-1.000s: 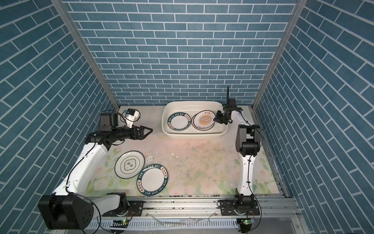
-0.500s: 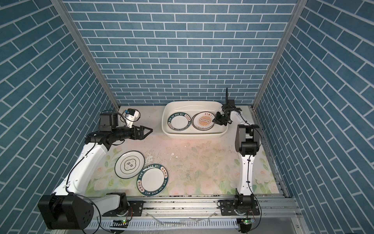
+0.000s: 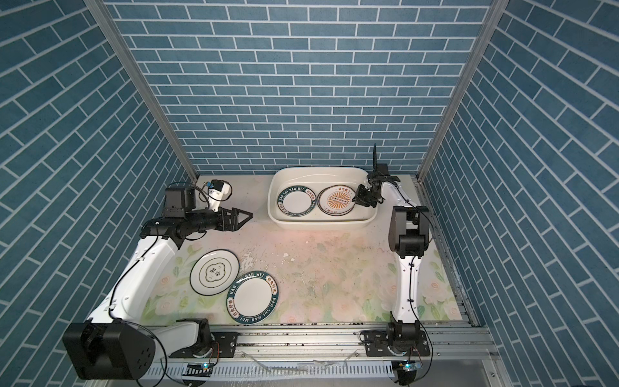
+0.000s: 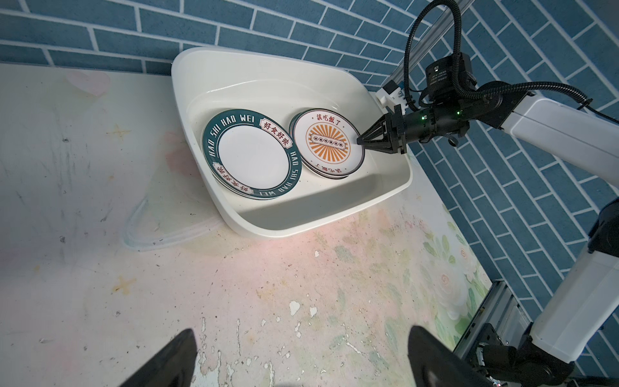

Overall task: Place the plates into the plastic bin on the countertop
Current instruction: Place the plate in the plastic bin.

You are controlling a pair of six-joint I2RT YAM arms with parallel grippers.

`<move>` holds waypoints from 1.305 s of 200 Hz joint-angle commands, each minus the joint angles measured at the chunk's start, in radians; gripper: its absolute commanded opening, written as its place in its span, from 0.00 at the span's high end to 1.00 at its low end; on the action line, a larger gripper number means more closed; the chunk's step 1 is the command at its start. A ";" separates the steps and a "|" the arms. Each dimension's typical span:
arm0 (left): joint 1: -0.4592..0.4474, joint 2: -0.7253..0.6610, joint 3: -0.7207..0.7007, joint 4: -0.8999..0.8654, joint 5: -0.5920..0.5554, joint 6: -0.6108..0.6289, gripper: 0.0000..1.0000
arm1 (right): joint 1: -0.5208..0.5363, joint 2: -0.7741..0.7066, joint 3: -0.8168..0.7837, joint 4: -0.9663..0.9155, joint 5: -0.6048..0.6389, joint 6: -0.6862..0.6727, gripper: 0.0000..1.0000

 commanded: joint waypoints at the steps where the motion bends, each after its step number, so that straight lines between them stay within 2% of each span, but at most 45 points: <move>1: 0.007 -0.014 -0.014 0.011 0.017 -0.004 0.00 | 0.007 0.022 0.035 -0.038 0.003 -0.040 0.78; 88: 0.007 -0.018 -0.038 0.042 0.040 -0.053 0.01 | 0.010 0.032 0.080 -0.089 0.035 -0.044 0.77; 135: 0.007 -0.032 -0.049 0.035 -0.003 -0.079 0.01 | 0.012 -0.054 0.052 -0.052 0.067 -0.046 0.76; 153: 0.007 -0.030 -0.048 0.004 -0.030 -0.082 0.00 | 0.019 -0.117 0.040 -0.045 0.087 -0.051 0.76; 193: 0.007 -0.039 -0.057 -0.071 -0.051 -0.095 0.00 | 0.064 -0.363 -0.031 -0.053 0.153 -0.080 0.76; 234: 0.007 -0.040 -0.095 -0.047 -0.068 -0.150 0.00 | 0.199 -0.638 -0.263 -0.063 0.169 -0.079 0.73; 261: 0.008 -0.031 -0.136 -0.036 -0.106 -0.198 0.00 | 0.319 -0.843 -0.473 -0.049 0.145 -0.019 0.70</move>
